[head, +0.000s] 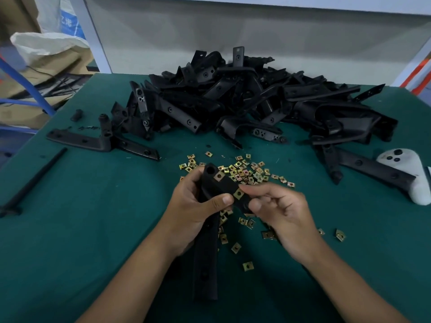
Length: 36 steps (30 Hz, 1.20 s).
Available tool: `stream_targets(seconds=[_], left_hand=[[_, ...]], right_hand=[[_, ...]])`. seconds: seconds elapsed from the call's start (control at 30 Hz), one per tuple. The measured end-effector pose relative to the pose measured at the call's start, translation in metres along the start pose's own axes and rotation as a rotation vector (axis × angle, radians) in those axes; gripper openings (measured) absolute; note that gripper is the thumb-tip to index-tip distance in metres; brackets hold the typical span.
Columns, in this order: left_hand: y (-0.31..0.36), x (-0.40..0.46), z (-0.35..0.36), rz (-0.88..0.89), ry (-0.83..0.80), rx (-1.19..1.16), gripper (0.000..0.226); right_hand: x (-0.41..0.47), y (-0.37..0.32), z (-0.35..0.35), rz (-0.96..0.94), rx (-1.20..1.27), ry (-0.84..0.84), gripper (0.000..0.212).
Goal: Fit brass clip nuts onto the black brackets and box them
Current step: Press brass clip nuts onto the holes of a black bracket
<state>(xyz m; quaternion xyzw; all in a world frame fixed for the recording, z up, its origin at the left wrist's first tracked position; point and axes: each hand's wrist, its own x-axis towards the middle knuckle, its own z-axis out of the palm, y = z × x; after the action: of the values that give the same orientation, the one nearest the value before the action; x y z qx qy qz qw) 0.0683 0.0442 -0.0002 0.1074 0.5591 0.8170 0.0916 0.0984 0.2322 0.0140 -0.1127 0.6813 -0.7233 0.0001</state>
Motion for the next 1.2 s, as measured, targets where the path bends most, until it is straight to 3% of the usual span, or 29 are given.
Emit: stream_targets(seconds=[0.2, 0.43, 0.67, 0.83, 1.03, 1.2], left_hand=[[-0.001, -0.002, 0.005, 0.049, 0.125, 0.087, 0.047], [-0.004, -0.008, 0.014, 0.072, 0.199, 0.124, 0.04], [-0.004, -0.01, 0.014, 0.176, 0.204, 0.339, 0.02], [0.0, -0.01, 0.016, 0.217, 0.21, 0.405, 0.017], [0.017, -0.027, 0.039, 0.228, 0.097, 0.454, 0.029], [0.016, -0.049, 0.122, 0.291, -0.232, 0.606, 0.026]], right_hand=[[0.0, 0.007, 0.007, 0.013, 0.123, -0.013, 0.039], [0.001, 0.017, 0.008, 0.023, -0.007, 0.037, 0.037], [0.006, 0.01, -0.012, -0.111, -0.244, 0.237, 0.025], [0.005, -0.002, -0.018, -0.243, -0.497, 0.267, 0.019], [-0.032, -0.049, -0.028, -0.455, -0.707, 0.316, 0.022], [-0.141, -0.089, -0.07, -0.355, -0.82, 0.571, 0.021]])
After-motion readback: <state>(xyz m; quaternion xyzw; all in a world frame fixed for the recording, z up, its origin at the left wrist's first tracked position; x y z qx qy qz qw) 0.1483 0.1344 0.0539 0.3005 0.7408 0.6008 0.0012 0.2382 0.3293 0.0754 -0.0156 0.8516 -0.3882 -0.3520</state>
